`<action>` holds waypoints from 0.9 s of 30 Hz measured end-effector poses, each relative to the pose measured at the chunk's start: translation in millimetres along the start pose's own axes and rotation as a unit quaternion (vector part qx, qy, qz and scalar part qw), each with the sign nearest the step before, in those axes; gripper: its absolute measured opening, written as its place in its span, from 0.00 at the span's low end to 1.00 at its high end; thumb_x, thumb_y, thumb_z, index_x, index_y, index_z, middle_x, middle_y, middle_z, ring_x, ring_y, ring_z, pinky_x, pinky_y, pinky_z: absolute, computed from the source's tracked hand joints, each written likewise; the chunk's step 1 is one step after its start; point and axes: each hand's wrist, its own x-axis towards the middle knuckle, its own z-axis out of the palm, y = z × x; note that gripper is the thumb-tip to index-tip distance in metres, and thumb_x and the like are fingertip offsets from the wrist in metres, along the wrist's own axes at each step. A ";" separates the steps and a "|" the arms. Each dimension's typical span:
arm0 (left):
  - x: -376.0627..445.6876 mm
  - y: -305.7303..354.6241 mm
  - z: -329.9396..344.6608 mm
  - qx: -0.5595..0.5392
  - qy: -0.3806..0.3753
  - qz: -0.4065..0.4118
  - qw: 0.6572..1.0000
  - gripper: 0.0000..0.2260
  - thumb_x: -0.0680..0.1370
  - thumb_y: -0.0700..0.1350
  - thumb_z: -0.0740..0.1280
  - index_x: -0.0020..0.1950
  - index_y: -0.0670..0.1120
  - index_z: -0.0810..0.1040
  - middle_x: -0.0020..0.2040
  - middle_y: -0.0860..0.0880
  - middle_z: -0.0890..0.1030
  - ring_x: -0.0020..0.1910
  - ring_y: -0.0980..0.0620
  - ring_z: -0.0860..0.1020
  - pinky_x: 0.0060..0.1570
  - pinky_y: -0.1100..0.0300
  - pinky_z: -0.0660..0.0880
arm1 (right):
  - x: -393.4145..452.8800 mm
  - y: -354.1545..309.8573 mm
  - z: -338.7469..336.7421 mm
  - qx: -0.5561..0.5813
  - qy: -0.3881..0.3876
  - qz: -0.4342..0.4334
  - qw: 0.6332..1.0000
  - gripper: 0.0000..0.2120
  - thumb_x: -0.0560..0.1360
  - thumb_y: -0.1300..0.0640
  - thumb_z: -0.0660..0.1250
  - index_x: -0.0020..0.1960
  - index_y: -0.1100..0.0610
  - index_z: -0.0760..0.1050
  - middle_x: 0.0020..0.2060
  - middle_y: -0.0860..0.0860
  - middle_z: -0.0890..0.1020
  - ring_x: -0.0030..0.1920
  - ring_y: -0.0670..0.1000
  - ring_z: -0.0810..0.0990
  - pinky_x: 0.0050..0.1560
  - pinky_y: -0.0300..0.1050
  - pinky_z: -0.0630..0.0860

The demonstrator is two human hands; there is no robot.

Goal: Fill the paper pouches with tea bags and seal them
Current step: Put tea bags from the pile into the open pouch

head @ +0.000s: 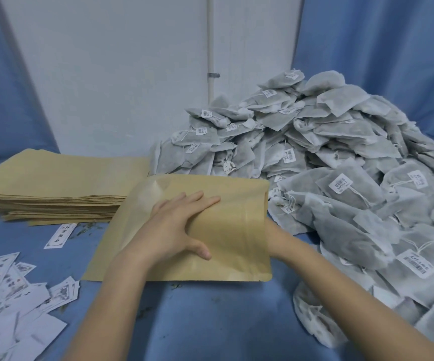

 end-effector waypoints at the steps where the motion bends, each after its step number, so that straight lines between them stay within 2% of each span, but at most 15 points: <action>1: 1.0 0.6 1.4 0.014 0.000 -0.004 1.000 0.45 0.60 0.55 0.79 0.69 0.70 0.57 0.76 0.57 0.57 0.76 0.53 0.52 0.71 0.57 0.46 | -6.1 -3.4 -6.4 0.005 0.019 -0.003 1.000 0.12 0.74 0.70 0.62 0.50 0.55 0.76 0.37 0.37 0.72 0.42 0.36 0.70 0.43 0.29 0.67; 2: 2.2 1.2 3.0 0.033 -0.002 -0.007 0.999 0.45 0.61 0.55 0.78 0.71 0.69 0.57 0.77 0.56 0.57 0.76 0.52 0.52 0.71 0.57 0.46 | -12.9 4.2 -13.0 -0.019 0.045 -0.016 0.999 0.13 0.72 0.69 0.63 0.41 0.52 0.76 0.33 0.37 0.75 0.38 0.36 0.73 0.42 0.34 0.67; 3: 3.3 1.7 4.9 0.051 -0.004 -0.010 0.999 0.45 0.61 0.56 0.78 0.72 0.67 0.57 0.77 0.56 0.56 0.76 0.51 0.51 0.70 0.56 0.46 | -21.1 9.7 -21.7 -0.063 0.037 -0.014 0.997 0.12 0.71 0.67 0.63 0.40 0.51 0.77 0.33 0.38 0.78 0.38 0.37 0.74 0.42 0.36 0.68; 4: 4.1 2.0 6.8 0.065 -0.009 -0.013 0.998 0.45 0.62 0.57 0.77 0.72 0.67 0.57 0.77 0.55 0.56 0.76 0.51 0.51 0.70 0.56 0.46 | -29.0 14.9 -31.0 -0.112 0.000 -0.002 0.994 0.11 0.72 0.65 0.63 0.45 0.51 0.79 0.38 0.40 0.81 0.40 0.38 0.76 0.44 0.37 0.70; 6: 5.2 2.5 9.7 0.076 -0.018 -0.017 0.997 0.45 0.62 0.57 0.77 0.72 0.67 0.56 0.77 0.55 0.55 0.76 0.51 0.51 0.70 0.56 0.46 | -45.6 24.7 -48.7 -0.199 -0.107 0.052 0.973 0.17 0.72 0.59 0.64 0.58 0.46 0.76 0.52 0.44 0.79 0.49 0.42 0.76 0.52 0.37 0.72; 9: 6.0 2.7 12.3 0.083 -0.024 -0.021 0.996 0.46 0.61 0.58 0.78 0.72 0.67 0.55 0.77 0.55 0.55 0.76 0.51 0.51 0.70 0.56 0.47 | -66.1 37.5 -63.2 -0.228 -0.271 0.154 0.922 0.24 0.70 0.53 0.67 0.64 0.38 0.70 0.61 0.44 0.73 0.57 0.45 0.74 0.59 0.40 0.71; 11: 6.5 2.9 13.0 0.089 -0.028 -0.021 0.995 0.46 0.61 0.58 0.78 0.72 0.67 0.55 0.77 0.55 0.55 0.76 0.51 0.51 0.70 0.56 0.47 | -72.0 41.2 -66.0 -0.216 -0.293 0.179 0.914 0.26 0.69 0.52 0.70 0.64 0.38 0.69 0.62 0.43 0.72 0.61 0.46 0.72 0.62 0.42 0.70; 15: 5.9 3.5 13.9 0.083 -0.029 -0.020 0.996 0.46 0.60 0.58 0.78 0.72 0.68 0.55 0.77 0.55 0.56 0.76 0.51 0.52 0.70 0.55 0.47 | -72.0 46.9 -66.6 -0.187 -0.289 0.148 0.927 0.23 0.68 0.56 0.74 0.61 0.44 0.76 0.56 0.45 0.77 0.55 0.45 0.75 0.60 0.42 0.71; 17: 5.4 3.1 14.3 0.080 -0.031 -0.020 0.996 0.46 0.60 0.57 0.78 0.71 0.69 0.55 0.77 0.55 0.56 0.76 0.51 0.52 0.70 0.56 0.47 | -69.4 50.5 -65.6 -0.183 -0.253 0.120 0.942 0.19 0.67 0.56 0.75 0.57 0.46 0.78 0.52 0.44 0.81 0.53 0.46 0.77 0.58 0.42 0.73; 18: 5.5 3.1 14.4 0.078 -0.031 -0.020 0.996 0.46 0.60 0.57 0.78 0.71 0.69 0.54 0.77 0.55 0.56 0.76 0.51 0.52 0.70 0.56 0.47 | -68.2 51.9 -65.2 -0.175 -0.211 0.109 0.956 0.18 0.67 0.55 0.76 0.55 0.46 0.79 0.49 0.43 0.81 0.51 0.45 0.77 0.56 0.40 0.73; 21: 5.8 3.0 14.3 0.073 -0.027 -0.018 0.997 0.46 0.60 0.56 0.78 0.68 0.71 0.51 0.77 0.55 0.56 0.76 0.51 0.52 0.71 0.56 0.47 | -65.9 54.7 -66.1 -0.122 -0.026 0.097 0.988 0.18 0.65 0.50 0.77 0.54 0.43 0.78 0.47 0.44 0.80 0.48 0.44 0.77 0.51 0.35 0.71; 23: 5.2 2.6 12.5 0.066 -0.022 -0.020 0.997 0.46 0.60 0.56 0.79 0.67 0.71 0.51 0.77 0.56 0.57 0.76 0.52 0.52 0.71 0.56 0.46 | -65.6 55.6 -66.3 -0.074 0.071 0.096 0.990 0.19 0.63 0.49 0.78 0.51 0.41 0.77 0.46 0.44 0.79 0.47 0.41 0.76 0.46 0.29 0.69; 27: 3.0 1.0 6.8 0.042 -0.011 -0.019 0.999 0.47 0.59 0.54 0.80 0.67 0.70 0.54 0.76 0.56 0.58 0.76 0.52 0.53 0.71 0.57 0.48 | -61.6 55.4 -64.8 -0.011 0.206 0.098 0.974 0.14 0.62 0.51 0.79 0.44 0.44 0.79 0.41 0.40 0.81 0.43 0.34 0.77 0.43 0.25 0.69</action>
